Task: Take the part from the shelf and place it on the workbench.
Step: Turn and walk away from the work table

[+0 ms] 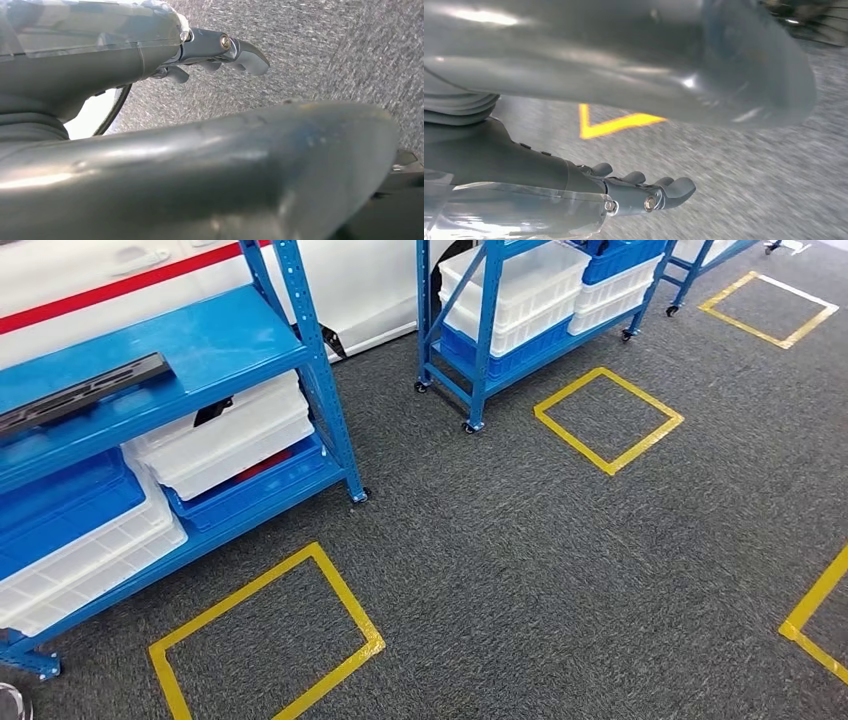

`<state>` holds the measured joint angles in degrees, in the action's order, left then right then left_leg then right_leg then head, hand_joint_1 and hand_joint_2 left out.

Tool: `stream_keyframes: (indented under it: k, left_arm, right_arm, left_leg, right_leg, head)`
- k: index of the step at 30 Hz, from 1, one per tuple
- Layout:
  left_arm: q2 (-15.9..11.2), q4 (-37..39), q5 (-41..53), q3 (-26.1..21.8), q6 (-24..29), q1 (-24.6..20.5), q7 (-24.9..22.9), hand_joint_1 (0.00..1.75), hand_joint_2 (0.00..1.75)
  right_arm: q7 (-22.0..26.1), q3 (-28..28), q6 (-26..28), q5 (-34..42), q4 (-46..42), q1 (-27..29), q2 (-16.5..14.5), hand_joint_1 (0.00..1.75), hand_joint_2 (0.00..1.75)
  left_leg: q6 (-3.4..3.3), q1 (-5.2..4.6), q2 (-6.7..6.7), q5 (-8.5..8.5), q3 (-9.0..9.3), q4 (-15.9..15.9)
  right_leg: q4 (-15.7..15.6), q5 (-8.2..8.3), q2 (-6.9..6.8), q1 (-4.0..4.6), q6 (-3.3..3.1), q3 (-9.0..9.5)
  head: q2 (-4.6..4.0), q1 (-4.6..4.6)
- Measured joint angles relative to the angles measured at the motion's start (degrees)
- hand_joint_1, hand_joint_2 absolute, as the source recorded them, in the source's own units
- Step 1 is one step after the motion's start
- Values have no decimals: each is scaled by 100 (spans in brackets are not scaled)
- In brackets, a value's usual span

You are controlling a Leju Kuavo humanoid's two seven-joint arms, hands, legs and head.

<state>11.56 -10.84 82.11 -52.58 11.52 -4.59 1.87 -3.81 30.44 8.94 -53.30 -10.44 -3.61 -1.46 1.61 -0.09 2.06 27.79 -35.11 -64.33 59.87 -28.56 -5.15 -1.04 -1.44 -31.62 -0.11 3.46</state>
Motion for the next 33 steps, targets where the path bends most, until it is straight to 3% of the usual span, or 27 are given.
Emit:
stream_keyframes:
  k: [2,3,5,6,8,9,11,12,13,14,16,18,20,22,24,26,27,28,29,31,33]
  left_arm:
    - [0,0,40,25,-20,-24,-83,0,0]
    - [0,0,51,36,-37,-27,-147,0,0]
    - [1,0,64,42,-62,-4,-247,0,0]
    - [2,0,66,43,-67,11,-273,0,0]
    - [4,0,67,45,-71,8,-294,0,0]
    - [5,0,68,50,-73,-4,-297,0,0]
    - [6,0,68,70,-80,-17,-302,0,0]
    - [7,0,68,81,-84,-10,-305,0,0]
    - [7,0,68,90,-86,-3,-308,0,0]
    - [7,0,68,95,-88,3,-309,0,0]
    - [7,0,68,103,-91,4,-310,0,0]
    - [7,0,68,112,-94,2,-312,0,0]
    - [5,0,68,115,-96,11,-314,0,0]
    - [3,0,68,116,-97,18,-318,0,0]
    - [2,0,69,120,-104,3,-326,0,0]
    - [2,0,81,123,-131,-6,-357,0,0]
    - [2,0,93,125,-146,2,-388,0,0]
    - [2,0,107,127,-157,13,-419,0,0]
    - [2,0,117,129,-163,24,-445,0,0]
    - [2,0,135,132,-163,22,-465,0,0]
    - [4,0,138,136,-139,2,-438,0,0]
  right_arm:
    - [-396,53,-132,-3,11,16,-1,0,0]
    - [-575,71,-192,-12,15,21,-2,0,0]
    - [-811,91,-266,-27,16,19,-2,0,0]
    - [-860,99,-281,-29,15,23,-4,0,0]
    - [-898,116,-296,-31,14,43,-21,0,0]
    - [-910,128,-302,-32,14,55,-36,0,0]
    - [-929,156,-309,-32,14,71,-69,0,0]
    - [-932,169,-310,-32,14,76,-85,0,0]
    - [-934,180,-312,-32,14,80,-96,0,0]
    - [-935,188,-314,-32,14,84,-105,0,0]
    - [-935,198,-316,-32,16,96,-118,0,0]
    - [-936,203,-319,-32,19,89,-126,0,0]
    - [-937,204,-320,-32,19,67,-126,0,0]
    - [-939,204,-322,-32,19,72,-113,0,0]
    - [-940,205,-323,-32,19,99,-86,0,0]
    - [-906,206,-311,-33,20,116,-65,0,0]
    - [-855,205,-294,-36,20,117,-60,0,0]
    - [-769,205,-262,-43,19,116,-58,0,0]
    - [-651,205,-218,-55,19,114,-57,0,0]
    - [-376,204,-127,-100,19,112,-57,0,0]
    - [-151,200,-58,-172,19,97,-57,0,0]
  left_leg:
    - [-96,-61,212,-147,235,498]
    - [-134,-87,229,-137,252,565]
    - [-196,-74,86,-167,276,622]
    - [-230,-52,20,-195,311,670]
    - [-286,-10,-103,-253,369,747]
    - [-305,-12,-168,-262,366,756]
    - [-314,-17,-330,-265,358,747]
    - [-311,-17,-417,-261,360,740]
    - [-302,-14,-505,-255,365,727]
    - [-285,-7,-590,-244,369,707]
    - [-226,1,-737,-206,339,639]
    - [-154,3,-837,-179,284,597]
    - [-88,15,-894,-173,261,602]
    - [-31,17,-686,-63,195,440]
    - [15,24,-377,266,-84,-148]
    - [52,42,-279,563,-448,-862]
    - [60,46,-262,567,-529,-1010]
    - [59,47,-244,461,-499,-941]
    - [45,45,-204,267,-358,-653]
    - [-30,6,32,-93,34,135]
    - [-125,-47,190,-205,210,536]
  right_leg:
    - [-2,-32,-116,16,55,43]
    - [-11,-42,-174,22,85,63]
    - [-34,-61,-252,24,145,121]
    - [-3,-101,-170,19,174,132]
    - [365,-336,176,1,216,-23]
    - [711,-509,353,-4,228,-202]
    - [1369,-724,481,-13,244,-569]
    - [1464,-673,492,-18,250,-650]
    - [1335,-510,504,-27,254,-625]
    - [1003,-271,542,-40,257,-503]
    - [296,59,788,-66,258,-224]
    - [22,112,931,-61,230,-125]
    - [-1,118,814,-44,161,-114]
    - [-39,122,676,-49,80,-81]
    - [-57,110,516,-41,25,-60]
    - [-55,86,353,-23,7,-49]
    - [-54,71,274,-19,7,-38]
    - [-53,55,202,-16,13,-19]
    - [-53,36,131,-15,22,9]
    - [-52,-8,6,-2,59,72]
    - [-60,-41,-105,18,112,117]
  head:
    - [0,-1]
    - [0,-1]
    - [0,-1]
    - [0,-1]
    - [0,-1]
    - [0,-2]
    - [0,-2]
    - [0,-2]
    - [0,-2]
    - [0,-2]
    - [0,-2]
    - [0,-2]
    - [0,-1]
    - [0,-1]
    - [0,-1]
    - [0,-1]
    - [0,-1]
    - [0,-1]
    - [0,-1]
    - [0,-1]
    - [0,-1]
